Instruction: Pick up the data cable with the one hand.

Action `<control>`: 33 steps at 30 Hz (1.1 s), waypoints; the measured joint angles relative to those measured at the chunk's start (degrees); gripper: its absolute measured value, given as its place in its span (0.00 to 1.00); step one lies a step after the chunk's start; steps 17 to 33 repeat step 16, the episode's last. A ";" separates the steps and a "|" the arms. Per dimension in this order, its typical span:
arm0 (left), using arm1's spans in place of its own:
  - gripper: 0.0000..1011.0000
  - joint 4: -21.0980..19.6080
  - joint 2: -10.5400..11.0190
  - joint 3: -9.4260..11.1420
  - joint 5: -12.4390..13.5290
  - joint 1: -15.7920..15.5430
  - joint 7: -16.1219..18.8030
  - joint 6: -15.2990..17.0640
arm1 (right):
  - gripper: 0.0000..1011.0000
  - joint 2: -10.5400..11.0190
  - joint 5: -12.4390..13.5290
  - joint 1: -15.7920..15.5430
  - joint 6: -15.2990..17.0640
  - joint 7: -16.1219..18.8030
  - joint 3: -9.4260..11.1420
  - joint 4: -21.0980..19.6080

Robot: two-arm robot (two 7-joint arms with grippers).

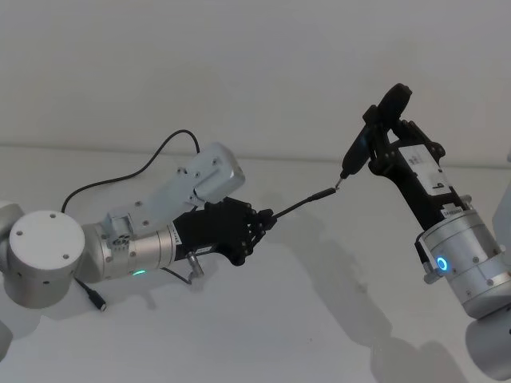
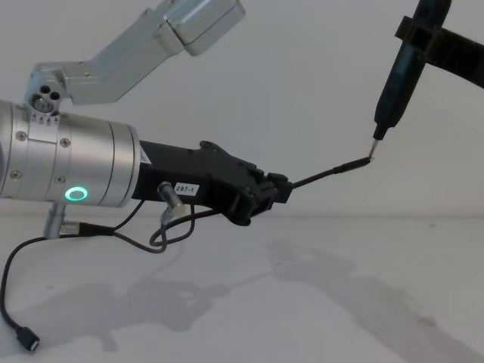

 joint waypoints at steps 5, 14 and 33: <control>0.04 0.00 0.00 0.00 0.00 0.00 0.00 0.00 | 0.27 0.01 0.01 -0.02 0.00 0.00 0.00 0.00; 0.04 0.00 0.00 0.00 0.00 0.00 0.00 0.00 | 0.27 0.01 0.05 -0.05 -0.01 -0.01 0.00 0.00; 0.04 0.00 0.00 0.00 0.00 0.00 0.00 0.00 | 0.27 0.01 0.06 -0.05 -0.01 0.00 0.00 0.01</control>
